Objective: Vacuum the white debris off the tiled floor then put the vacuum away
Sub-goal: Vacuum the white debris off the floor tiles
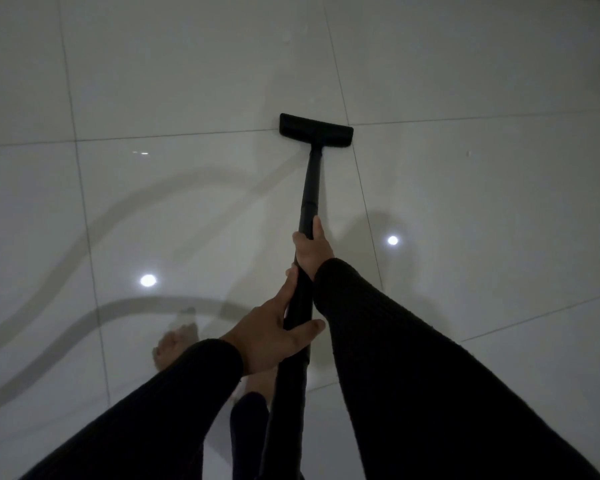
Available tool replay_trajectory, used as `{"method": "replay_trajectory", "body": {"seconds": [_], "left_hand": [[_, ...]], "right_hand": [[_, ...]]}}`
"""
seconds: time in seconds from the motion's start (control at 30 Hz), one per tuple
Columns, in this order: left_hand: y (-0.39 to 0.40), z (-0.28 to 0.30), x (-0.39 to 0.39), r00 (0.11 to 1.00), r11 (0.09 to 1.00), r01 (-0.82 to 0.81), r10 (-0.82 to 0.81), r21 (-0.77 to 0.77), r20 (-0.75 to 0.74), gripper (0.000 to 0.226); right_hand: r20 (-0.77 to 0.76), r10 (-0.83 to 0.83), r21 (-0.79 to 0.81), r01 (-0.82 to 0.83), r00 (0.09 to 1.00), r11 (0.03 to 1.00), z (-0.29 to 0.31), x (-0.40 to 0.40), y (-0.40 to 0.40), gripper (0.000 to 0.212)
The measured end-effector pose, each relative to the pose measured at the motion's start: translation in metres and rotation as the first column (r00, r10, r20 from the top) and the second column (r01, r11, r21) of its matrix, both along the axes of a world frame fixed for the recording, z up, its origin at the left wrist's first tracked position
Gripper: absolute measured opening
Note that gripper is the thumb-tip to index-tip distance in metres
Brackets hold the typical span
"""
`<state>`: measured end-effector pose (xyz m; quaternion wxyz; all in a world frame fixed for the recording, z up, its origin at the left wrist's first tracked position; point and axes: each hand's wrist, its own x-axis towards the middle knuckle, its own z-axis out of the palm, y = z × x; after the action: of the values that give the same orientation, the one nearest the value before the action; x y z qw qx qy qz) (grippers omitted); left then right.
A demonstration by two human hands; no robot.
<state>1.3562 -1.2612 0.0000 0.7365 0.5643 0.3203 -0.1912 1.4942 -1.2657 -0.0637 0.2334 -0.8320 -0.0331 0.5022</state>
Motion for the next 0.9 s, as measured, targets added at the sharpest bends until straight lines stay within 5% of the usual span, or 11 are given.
{"method": "replay_trajectory", "body": {"seconds": [0.5,0.9], "left_hand": [[0.134,-0.002,-0.001,0.994,0.994,0.105,-0.106,0.027,0.02,0.091],[0.222,-0.018,0.049,0.999,0.999,0.031,-0.032,0.043,0.012,0.09]], "right_hand": [[-0.002,-0.072,0.012,0.072,0.997,0.997,-0.003,0.006,0.12,0.067],[0.032,-0.004,0.025,0.003,0.999,1.0,-0.019,0.059,0.216,0.067]]}}
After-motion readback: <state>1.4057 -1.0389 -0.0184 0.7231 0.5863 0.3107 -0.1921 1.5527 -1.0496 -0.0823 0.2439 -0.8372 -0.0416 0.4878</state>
